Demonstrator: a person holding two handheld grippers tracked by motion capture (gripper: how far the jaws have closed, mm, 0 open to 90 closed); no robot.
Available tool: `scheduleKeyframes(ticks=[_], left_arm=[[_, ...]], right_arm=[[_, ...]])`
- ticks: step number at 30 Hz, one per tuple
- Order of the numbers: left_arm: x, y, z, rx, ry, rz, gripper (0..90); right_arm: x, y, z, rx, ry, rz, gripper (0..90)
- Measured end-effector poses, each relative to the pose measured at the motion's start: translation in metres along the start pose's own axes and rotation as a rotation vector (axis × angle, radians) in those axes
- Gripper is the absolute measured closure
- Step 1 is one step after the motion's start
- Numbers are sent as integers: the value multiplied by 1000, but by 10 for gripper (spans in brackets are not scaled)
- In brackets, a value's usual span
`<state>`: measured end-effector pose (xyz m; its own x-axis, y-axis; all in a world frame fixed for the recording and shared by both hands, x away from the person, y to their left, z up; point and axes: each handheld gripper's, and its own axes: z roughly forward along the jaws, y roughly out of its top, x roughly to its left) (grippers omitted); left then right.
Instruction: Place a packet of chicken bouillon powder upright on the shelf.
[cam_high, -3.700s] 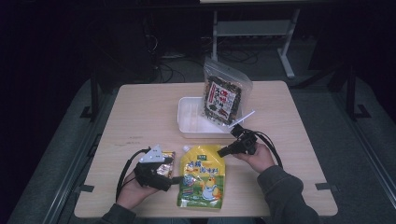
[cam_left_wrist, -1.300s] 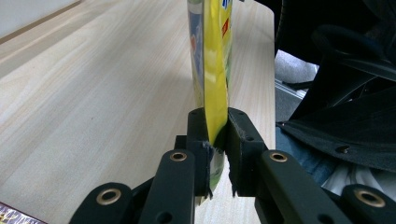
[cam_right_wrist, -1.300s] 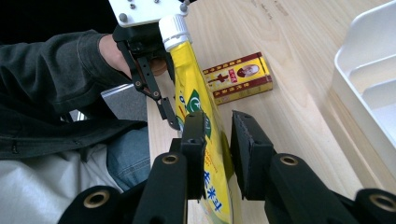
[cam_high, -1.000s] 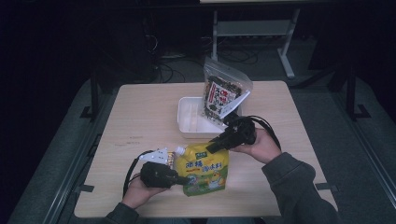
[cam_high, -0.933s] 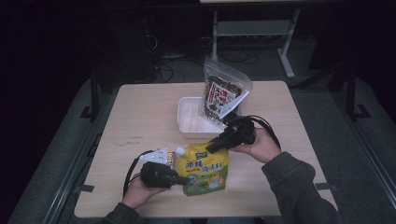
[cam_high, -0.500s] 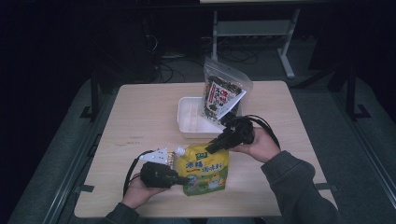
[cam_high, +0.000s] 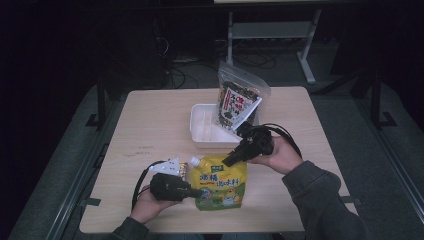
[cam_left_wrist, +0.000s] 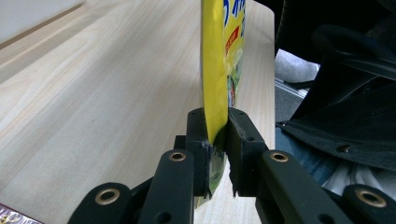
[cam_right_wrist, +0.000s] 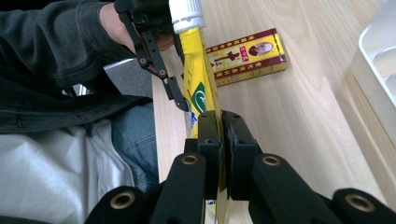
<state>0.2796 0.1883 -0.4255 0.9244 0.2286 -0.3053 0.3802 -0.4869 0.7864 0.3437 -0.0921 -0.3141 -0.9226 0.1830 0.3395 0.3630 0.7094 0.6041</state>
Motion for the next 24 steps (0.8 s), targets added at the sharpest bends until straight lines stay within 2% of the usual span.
scheduleKeyframes(ticks=[5, 9, 13, 16, 18, 19, 22, 24], left_arm=[[-2, 2, 0, 2, -13, 15, 810], [-4, 3, 0, 4, -14, 21, 812], [-5, 4, -1, 3, -15, 25, 814], [-5, 4, -2, 0, -12, 28, 813], [-4, 4, -2, -4, -9, 27, 809], [-4, 4, -3, -7, -6, 26, 803], [-4, 4, -5, -21, 13, 21, 758], [-5, 5, -8, -31, 39, 25, 659]], right_arm=[[1, 4, -1, 9, 16, -3, 767], [4, 10, 1, 36, 15, -12, 763], [6, 13, 3, 56, 30, -17, 763], [8, 15, 3, 67, 44, -28, 836], [9, 15, 3, 71, 44, -26, 849], [9, 15, 3, 74, 37, -20, 857], [9, 15, 3, 74, 57, -7, 868], [9, 13, 4, 70, 81, -2, 879]])
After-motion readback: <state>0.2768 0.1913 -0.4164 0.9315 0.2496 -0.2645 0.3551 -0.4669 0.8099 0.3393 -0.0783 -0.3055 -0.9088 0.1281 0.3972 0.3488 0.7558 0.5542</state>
